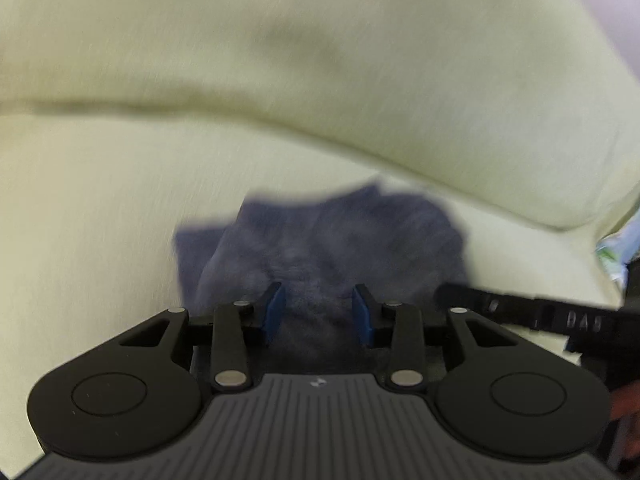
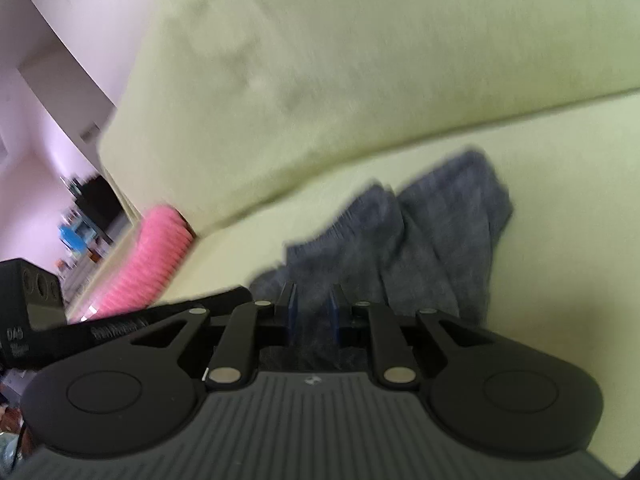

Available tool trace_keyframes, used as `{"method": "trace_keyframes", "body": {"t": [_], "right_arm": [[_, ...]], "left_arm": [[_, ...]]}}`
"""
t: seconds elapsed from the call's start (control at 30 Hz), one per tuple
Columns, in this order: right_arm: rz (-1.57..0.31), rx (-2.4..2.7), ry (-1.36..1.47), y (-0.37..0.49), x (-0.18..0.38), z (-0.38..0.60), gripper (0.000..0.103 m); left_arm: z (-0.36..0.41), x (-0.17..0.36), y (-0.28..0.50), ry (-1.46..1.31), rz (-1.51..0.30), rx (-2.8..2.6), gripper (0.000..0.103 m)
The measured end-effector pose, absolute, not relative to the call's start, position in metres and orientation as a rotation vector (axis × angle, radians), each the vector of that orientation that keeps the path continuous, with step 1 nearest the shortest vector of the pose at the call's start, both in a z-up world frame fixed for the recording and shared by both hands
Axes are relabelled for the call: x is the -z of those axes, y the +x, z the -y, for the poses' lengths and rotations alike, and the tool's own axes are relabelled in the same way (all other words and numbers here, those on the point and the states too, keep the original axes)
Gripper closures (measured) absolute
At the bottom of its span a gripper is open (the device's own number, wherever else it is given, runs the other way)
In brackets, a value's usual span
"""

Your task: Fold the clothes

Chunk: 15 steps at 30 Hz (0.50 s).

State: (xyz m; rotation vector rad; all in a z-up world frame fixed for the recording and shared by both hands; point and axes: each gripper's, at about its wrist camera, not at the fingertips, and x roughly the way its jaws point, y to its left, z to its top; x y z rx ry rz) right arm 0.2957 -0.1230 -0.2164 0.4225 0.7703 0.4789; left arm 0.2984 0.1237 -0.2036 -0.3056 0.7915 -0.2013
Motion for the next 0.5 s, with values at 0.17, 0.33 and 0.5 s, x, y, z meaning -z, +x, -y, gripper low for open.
{"method": "trace_keyframes", "body": {"t": [0.17,0.33,0.5], "right_arm": [[-0.803,-0.441,0.488,0.299,0.232,0.137,0.103],[-0.759,-0.437,0.63,0.282,0.209,0.155,0.045],[-0.741,-0.332,0.708,0.261,0.214,0.177,0.04]], "left_arm": [[-0.13,0.202,0.289,-0.331,-0.717,0.201,0.073],[-0.159,0.16,0.256,-0.481,-0.628,0.2,0.064],[-0.176,0.192,0.256,-0.636,-0.772,0.089,0.064]]}}
